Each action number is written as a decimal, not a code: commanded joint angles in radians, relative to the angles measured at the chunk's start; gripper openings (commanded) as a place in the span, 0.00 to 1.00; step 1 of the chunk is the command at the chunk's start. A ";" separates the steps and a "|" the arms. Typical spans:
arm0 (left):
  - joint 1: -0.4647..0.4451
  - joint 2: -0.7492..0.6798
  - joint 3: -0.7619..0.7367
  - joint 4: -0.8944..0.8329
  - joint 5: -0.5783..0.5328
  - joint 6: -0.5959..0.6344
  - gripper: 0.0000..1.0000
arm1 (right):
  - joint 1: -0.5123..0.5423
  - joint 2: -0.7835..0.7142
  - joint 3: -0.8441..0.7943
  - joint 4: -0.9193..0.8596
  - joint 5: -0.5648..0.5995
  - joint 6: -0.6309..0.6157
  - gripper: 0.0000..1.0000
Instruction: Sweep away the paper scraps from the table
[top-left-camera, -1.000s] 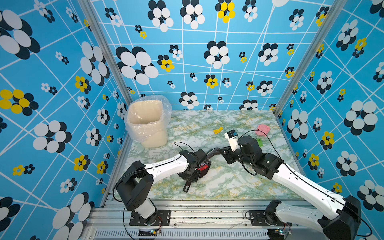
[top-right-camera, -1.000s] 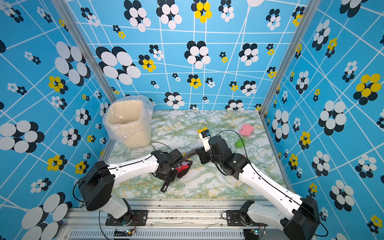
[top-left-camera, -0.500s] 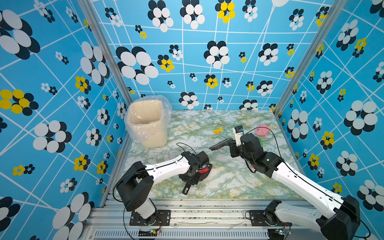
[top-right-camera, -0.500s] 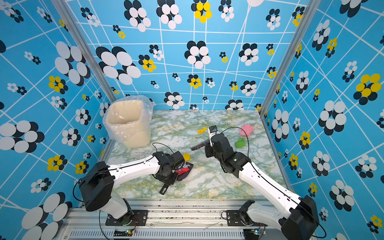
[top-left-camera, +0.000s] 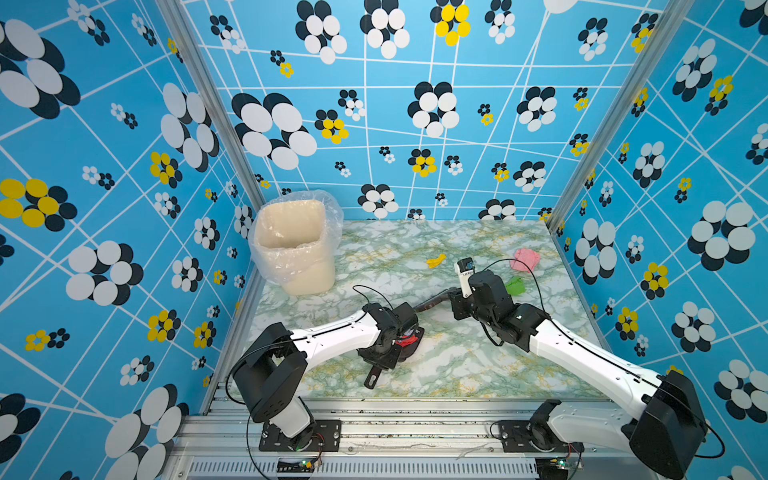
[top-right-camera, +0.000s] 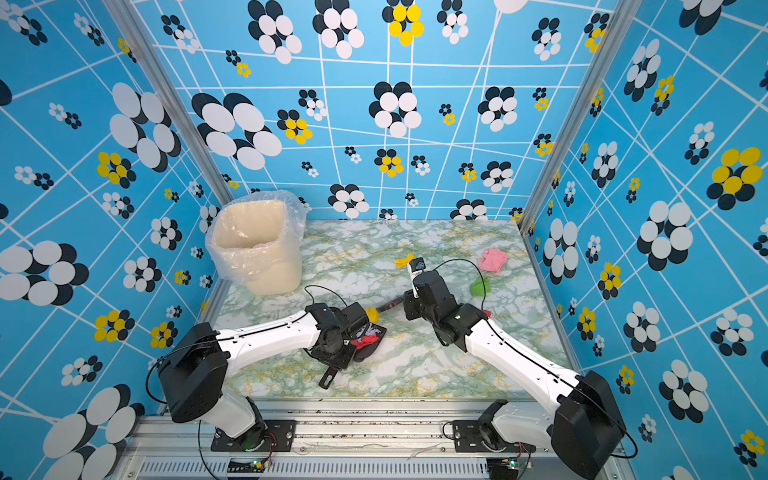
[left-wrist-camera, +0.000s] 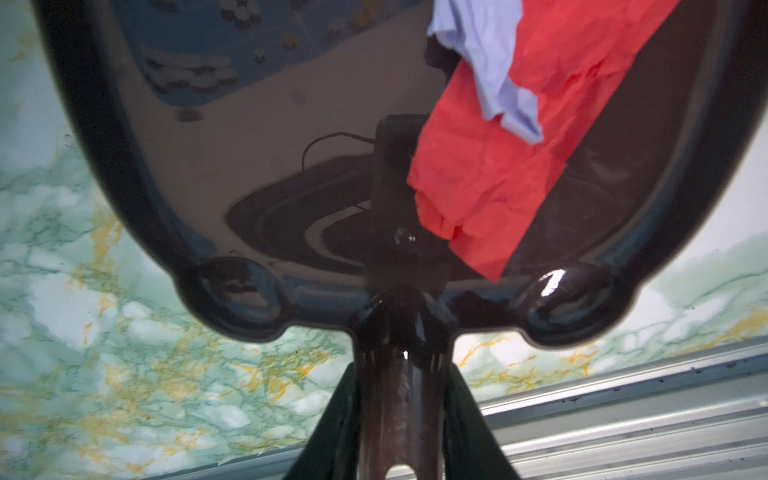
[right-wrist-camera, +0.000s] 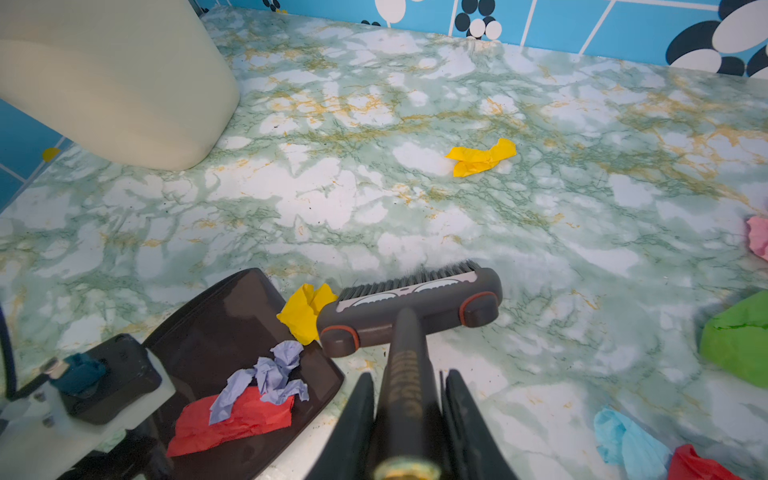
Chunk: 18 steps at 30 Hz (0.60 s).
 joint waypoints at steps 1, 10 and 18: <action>-0.007 0.012 0.017 -0.017 -0.022 0.013 0.00 | 0.008 -0.029 -0.029 0.014 -0.055 0.013 0.00; -0.005 0.026 0.021 -0.008 -0.023 0.017 0.00 | 0.052 -0.064 -0.059 -0.011 -0.188 -0.043 0.00; -0.004 0.024 0.015 0.013 -0.037 0.017 0.00 | 0.052 -0.174 -0.079 -0.033 -0.010 -0.046 0.00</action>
